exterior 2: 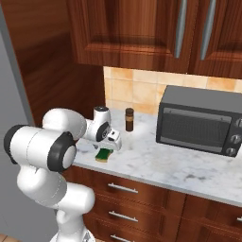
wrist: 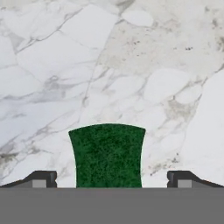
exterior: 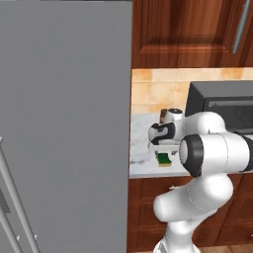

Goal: Place the sponge inside the microwave to prepare for sanitizing.

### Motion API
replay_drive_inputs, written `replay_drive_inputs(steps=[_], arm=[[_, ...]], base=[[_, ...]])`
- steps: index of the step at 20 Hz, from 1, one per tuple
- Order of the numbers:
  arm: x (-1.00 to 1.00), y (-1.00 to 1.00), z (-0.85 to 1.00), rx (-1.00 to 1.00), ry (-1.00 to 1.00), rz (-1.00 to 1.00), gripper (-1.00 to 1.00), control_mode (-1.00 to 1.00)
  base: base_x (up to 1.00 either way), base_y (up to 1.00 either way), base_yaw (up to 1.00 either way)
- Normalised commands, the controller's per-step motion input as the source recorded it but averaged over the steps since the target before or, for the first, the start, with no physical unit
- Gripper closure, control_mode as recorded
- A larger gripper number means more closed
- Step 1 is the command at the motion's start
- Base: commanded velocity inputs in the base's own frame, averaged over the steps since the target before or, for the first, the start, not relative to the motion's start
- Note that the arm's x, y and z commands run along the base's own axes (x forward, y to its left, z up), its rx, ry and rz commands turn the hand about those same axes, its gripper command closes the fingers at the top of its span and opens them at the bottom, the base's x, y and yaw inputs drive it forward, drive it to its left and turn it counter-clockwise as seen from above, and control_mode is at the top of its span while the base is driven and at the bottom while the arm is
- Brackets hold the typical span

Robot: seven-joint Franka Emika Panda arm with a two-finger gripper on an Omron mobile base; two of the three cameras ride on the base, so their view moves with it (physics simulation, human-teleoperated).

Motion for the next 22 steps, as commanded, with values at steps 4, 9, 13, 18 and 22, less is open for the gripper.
replay_drive_inputs(steps=[4, 9, 13, 18, 22], arm=[[0.0, 0.06, -0.28, 0.0, 0.0, 0.07, -1.0, -1.0], [0.0, 0.01, -0.29, 0.0, 0.0, 0.05, -1.0, -1.0], [0.0, 0.0, -0.25, 0.0, 0.0, 0.03, -1.0, -1.0], [0.0, 0.0, -0.03, 0.0, 0.0, 0.01, 1.0, -1.0], [0.0, 0.0, 0.0, 0.0, 0.0, 0.0, 1.0, -1.0]], base=[[0.0, 0.0, 0.0], [0.0, 0.0, 0.0], [0.0, 0.0, 0.0], [0.0, 0.0, 0.0], [0.0, 0.0, 0.0]])
